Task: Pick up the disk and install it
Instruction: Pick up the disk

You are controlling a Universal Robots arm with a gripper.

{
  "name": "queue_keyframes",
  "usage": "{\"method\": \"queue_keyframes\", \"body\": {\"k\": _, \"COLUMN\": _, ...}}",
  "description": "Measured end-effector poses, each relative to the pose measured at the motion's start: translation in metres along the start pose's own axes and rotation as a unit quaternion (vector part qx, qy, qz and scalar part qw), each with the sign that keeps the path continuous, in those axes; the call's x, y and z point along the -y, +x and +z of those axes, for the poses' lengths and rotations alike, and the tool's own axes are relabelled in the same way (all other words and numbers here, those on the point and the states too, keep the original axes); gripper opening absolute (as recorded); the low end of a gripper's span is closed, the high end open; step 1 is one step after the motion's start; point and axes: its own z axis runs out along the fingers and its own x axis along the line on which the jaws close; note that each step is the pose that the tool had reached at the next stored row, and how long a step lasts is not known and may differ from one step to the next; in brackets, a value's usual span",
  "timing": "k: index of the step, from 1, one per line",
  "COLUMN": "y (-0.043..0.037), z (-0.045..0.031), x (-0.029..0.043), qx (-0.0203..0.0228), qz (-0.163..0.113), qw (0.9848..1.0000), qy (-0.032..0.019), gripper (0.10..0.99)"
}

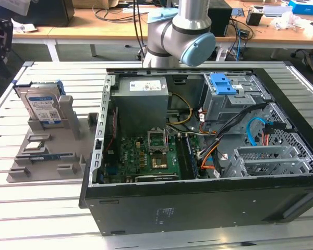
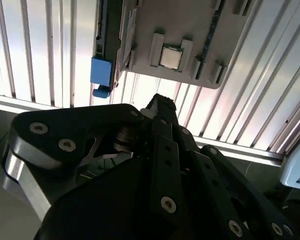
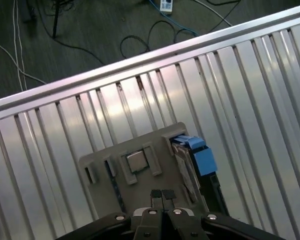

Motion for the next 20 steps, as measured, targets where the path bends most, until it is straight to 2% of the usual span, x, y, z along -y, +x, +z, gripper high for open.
{"method": "queue_keyframes", "body": {"k": 5, "y": 0.0000, "z": 0.0000, "x": 0.0000, "qx": -0.0013, "qz": -0.029, "qw": 0.9996, "qy": -0.0007, "gripper": 0.102}}
{"method": "queue_keyframes", "body": {"k": 10, "y": 0.0000, "z": 0.0000, "x": 0.0000, "qx": -0.0027, "qz": -0.062, "qw": 0.9981, "qy": -0.0014, "gripper": 0.102}}
{"method": "queue_keyframes", "body": {"k": 14, "y": 0.0000, "z": 0.0000, "x": 0.0000, "qx": -0.0038, "qz": -0.087, "qw": 0.9962, "qy": -0.0021, "gripper": 0.102}}
{"method": "queue_keyframes", "body": {"k": 18, "y": 0.0000, "z": 0.0000, "x": 0.0000, "qx": -0.0050, "qz": -0.116, "qw": 0.9932, "qy": -0.0027, "gripper": 0.102}}
{"method": "queue_keyframes", "body": {"k": 20, "y": 0.0000, "z": 0.0000, "x": 0.0000, "qx": -0.0052, "qz": -0.121, "qw": 0.9927, "qy": -0.0029, "gripper": 0.102}}
